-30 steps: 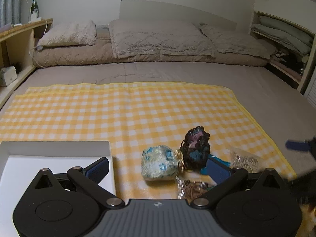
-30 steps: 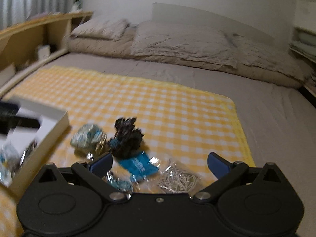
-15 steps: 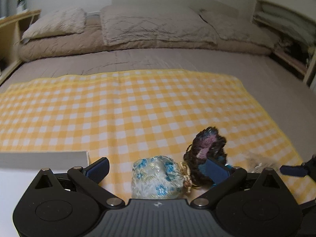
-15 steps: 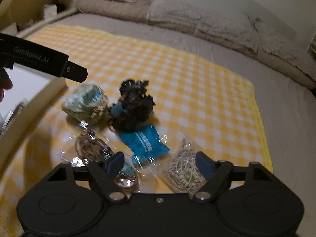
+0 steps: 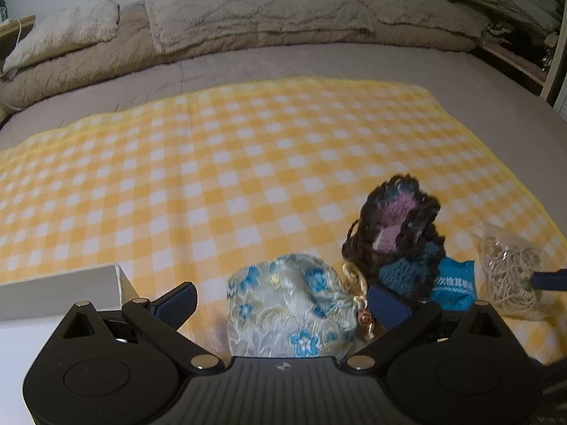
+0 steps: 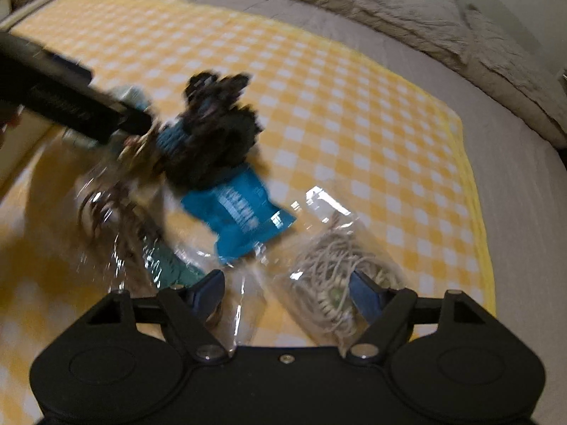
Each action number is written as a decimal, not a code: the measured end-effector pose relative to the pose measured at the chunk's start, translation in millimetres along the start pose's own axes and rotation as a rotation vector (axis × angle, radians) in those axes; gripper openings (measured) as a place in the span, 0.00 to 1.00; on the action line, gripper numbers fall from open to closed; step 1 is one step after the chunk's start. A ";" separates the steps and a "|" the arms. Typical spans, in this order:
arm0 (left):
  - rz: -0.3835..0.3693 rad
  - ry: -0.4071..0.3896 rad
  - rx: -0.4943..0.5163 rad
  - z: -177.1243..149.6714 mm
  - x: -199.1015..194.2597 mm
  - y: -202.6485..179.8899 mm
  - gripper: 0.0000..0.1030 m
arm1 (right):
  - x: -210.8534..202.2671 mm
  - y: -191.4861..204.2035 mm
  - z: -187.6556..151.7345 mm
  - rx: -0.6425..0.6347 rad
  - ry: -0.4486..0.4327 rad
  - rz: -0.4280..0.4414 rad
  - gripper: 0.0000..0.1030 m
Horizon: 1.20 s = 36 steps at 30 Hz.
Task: Organize soft objects
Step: 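Move both tools back over the remaining items on the cloth, then grasp the floral fabric pouch with the left tool while the right tool grasps the teal-tassel cord bag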
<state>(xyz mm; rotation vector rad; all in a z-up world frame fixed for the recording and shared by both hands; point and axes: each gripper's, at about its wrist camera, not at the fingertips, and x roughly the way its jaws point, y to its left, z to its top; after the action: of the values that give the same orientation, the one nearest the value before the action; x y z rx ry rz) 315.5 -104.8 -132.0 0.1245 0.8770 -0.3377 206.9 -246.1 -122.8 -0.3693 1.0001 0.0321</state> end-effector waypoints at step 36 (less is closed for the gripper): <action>-0.040 0.113 -0.155 -9.2 7.7 10.2 0.60 | -24.3 48.4 -9.6 -0.158 0.057 0.356 0.62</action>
<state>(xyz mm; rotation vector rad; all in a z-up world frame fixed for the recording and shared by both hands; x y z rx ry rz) 316.7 -94.8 -144.1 -0.0177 1.0152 -0.3005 176.4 -200.3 -121.3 -0.3331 1.1134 0.4264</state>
